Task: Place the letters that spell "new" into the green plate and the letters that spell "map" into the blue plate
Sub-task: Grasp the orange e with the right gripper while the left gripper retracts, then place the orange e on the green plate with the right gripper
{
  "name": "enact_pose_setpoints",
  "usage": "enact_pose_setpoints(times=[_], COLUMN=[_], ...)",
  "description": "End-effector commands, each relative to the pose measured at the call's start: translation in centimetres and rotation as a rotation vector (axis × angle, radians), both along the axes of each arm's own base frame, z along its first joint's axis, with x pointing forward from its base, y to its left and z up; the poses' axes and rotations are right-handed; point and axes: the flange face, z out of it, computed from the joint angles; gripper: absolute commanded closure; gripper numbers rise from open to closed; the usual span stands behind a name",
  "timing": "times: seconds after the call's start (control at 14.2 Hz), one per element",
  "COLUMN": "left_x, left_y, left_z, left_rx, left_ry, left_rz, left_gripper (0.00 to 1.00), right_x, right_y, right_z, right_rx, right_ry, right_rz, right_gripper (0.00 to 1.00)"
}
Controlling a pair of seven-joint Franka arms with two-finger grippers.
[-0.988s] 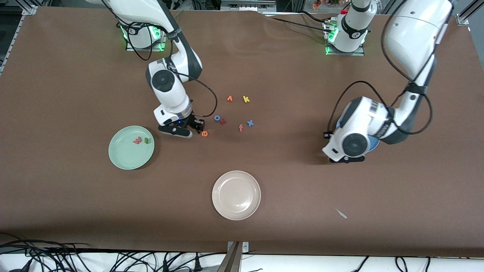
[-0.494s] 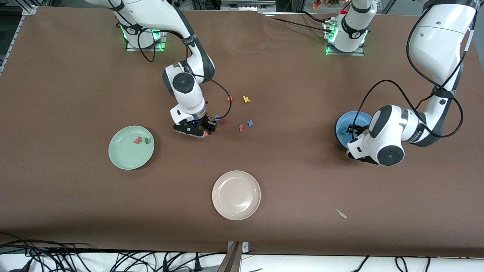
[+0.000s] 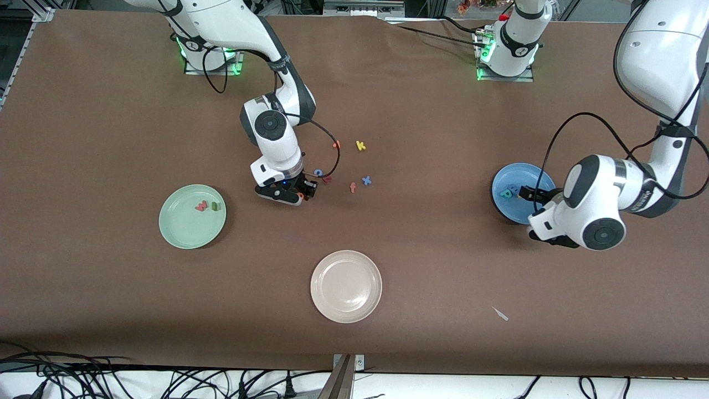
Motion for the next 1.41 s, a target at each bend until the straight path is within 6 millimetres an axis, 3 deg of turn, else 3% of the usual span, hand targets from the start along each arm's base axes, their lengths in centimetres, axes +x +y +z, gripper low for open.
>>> enact_pose_setpoints(times=[0.0, 0.14, 0.28, 0.49, 0.64, 0.85, 0.92, 1.06, 1.2, 1.34], left_x=[0.5, 1.0, 0.3, -1.4, -2.9, -4.4, -4.9, -5.7, -6.4, -6.8], left_y=[3.1, 5.9, 8.1, 7.9, 6.1, 3.8, 2.3, 1.8, 1.2, 1.2], left_z=[3.7, 5.8, 10.6, 16.9, 21.2, 27.1, 28.3, 30.0, 30.7, 30.9], left_rx=[-0.060, -0.108, -0.070, -0.078, -0.073, -0.081, -0.084, -0.083, -0.097, -0.103], left_ry=[-0.024, -0.067, -0.163, -0.298, -0.376, -0.471, -0.488, -0.505, -0.497, -0.481], left_rz=[0.069, 0.162, 0.202, 0.240, 0.236, 0.195, 0.173, 0.163, 0.160, 0.163], left_gripper=[0.00, 0.00, 0.00, 0.00, 0.00, 0.00, 0.00, 0.00, 0.00, 0.00], right_x=[-0.2, -0.2, 0.1, 1.0, 2.2, 5.1, 6.5, 8.5, 9.3, 9.3], right_y=[1.0, 1.0, 0.7, -0.5, -2.5, -8.0, -10.7, -16.2, -20.6, -23.1], right_z=[-1.1, -1.2, -1.0, 0.3, 2.1, 6.4, 8.0, 10.1, 10.4, 9.9], right_rx=[-0.002, -0.004, -0.007, -0.021, -0.055, -0.114, -0.137, -0.180, -0.201, -0.208], right_ry=[-0.018, -0.017, -0.020, -0.016, 0.014, 0.070, 0.095, 0.148, 0.163, 0.161], right_rz=[0.005, 0.013, 0.031, 0.050, 0.092, 0.206, 0.262, 0.361, 0.443, 0.455], right_gripper=[0.58, 0.72, 0.83, 0.83, 0.83, 0.83, 0.83, 0.83, 0.83, 0.83])
